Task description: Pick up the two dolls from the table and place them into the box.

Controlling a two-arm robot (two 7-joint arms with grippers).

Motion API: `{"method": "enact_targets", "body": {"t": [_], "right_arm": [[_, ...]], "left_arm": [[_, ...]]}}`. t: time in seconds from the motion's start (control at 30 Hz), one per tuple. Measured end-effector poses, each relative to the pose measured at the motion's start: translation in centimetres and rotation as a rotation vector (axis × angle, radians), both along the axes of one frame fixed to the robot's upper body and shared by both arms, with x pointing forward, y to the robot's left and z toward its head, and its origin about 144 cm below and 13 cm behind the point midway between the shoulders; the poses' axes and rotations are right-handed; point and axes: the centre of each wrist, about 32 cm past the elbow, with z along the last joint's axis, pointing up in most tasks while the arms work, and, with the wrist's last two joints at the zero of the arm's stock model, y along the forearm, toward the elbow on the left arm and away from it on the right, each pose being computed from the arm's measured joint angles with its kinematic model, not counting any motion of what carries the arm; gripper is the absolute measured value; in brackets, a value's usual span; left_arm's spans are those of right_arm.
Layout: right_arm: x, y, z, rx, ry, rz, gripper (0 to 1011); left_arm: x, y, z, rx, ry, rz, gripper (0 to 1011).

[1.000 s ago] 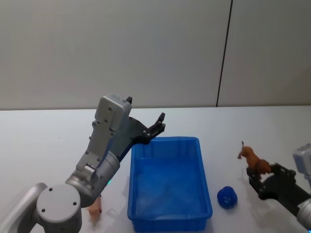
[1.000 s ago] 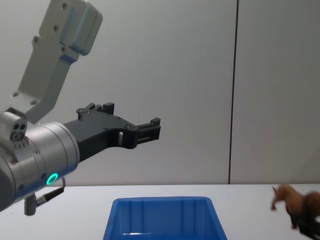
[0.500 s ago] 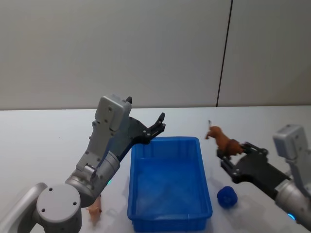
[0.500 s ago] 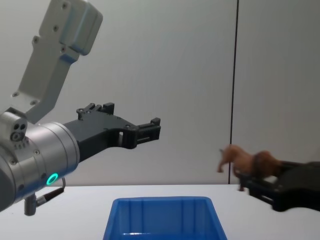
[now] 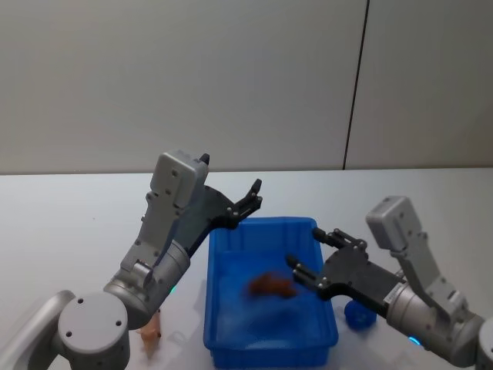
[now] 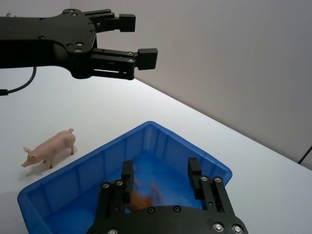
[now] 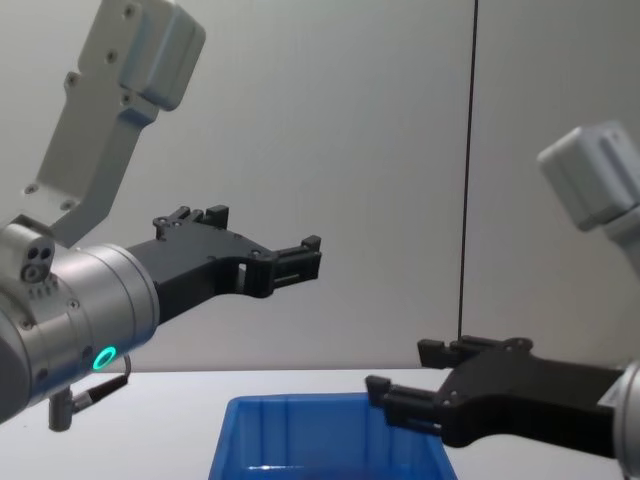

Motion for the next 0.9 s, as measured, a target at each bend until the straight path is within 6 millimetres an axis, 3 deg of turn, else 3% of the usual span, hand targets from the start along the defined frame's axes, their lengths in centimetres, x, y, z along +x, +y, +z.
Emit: {"method": "enact_targets", "body": {"t": [0.2, 0.43, 0.9], "right_arm": [[0.4, 0.4, -0.1, -0.014, 0.006, 0.008, 828], [0.7, -0.1, -0.2, -0.016, 0.008, -0.018, 1000], [-0.2, -3.9, -0.6, -0.022, 0.063, -0.128, 1001]], "left_arm": [[0.0, 0.0, 0.0, 0.0, 0.0, 0.0, 1003], [0.0, 0.0, 0.0, 0.0, 0.0, 0.0, 1003], [0.0, 0.0, 0.0, 0.0, 0.0, 0.0, 1003]]}}
